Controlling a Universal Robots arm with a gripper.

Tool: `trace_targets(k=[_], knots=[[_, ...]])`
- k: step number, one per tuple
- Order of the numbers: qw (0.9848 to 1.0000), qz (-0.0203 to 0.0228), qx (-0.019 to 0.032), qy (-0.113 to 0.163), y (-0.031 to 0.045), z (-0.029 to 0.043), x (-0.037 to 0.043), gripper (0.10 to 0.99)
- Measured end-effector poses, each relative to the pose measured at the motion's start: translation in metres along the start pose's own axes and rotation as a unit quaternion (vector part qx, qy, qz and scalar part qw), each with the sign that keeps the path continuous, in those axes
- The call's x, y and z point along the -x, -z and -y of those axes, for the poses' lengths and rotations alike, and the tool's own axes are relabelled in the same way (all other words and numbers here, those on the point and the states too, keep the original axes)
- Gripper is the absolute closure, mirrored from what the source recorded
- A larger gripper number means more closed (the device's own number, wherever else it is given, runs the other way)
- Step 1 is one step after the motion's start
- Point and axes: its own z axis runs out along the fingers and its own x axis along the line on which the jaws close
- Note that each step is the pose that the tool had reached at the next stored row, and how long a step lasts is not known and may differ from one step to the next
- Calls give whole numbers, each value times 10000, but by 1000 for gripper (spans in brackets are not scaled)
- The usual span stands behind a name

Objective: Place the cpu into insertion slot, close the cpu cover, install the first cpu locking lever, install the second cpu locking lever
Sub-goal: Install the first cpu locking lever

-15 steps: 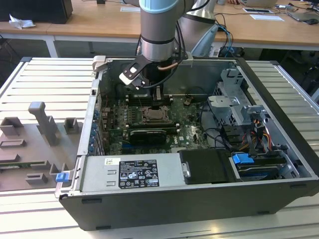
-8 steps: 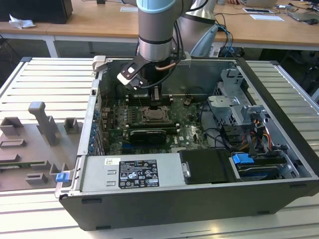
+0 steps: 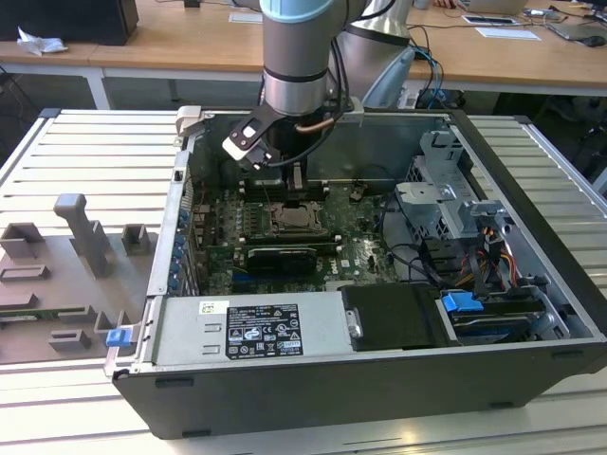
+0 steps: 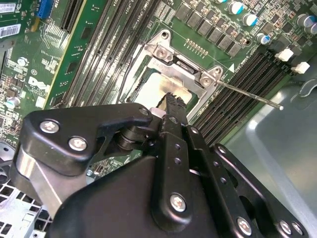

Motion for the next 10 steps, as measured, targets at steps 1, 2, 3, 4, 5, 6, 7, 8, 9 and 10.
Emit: trace_targets(k=[1,2,3,4,5,6,7,8,9,10], knots=[[10000,0,0,0,6,0,0,980],[10000,0,0,0,13,-1,0,980],[10000,-1,0,0,18,-1,-1,980],[10000,0,0,0,23,-1,0,980],[10000,0,0,0,32,-1,0,980],[10000,0,0,0,37,-1,-1,980],[10000,0,0,0,41,-2,-1,980],[10000,0,0,0,53,-2,-1,980],[10000,0,0,0,77,-2,-1,980],[10000,0,0,0,108,-4,-2,980]])
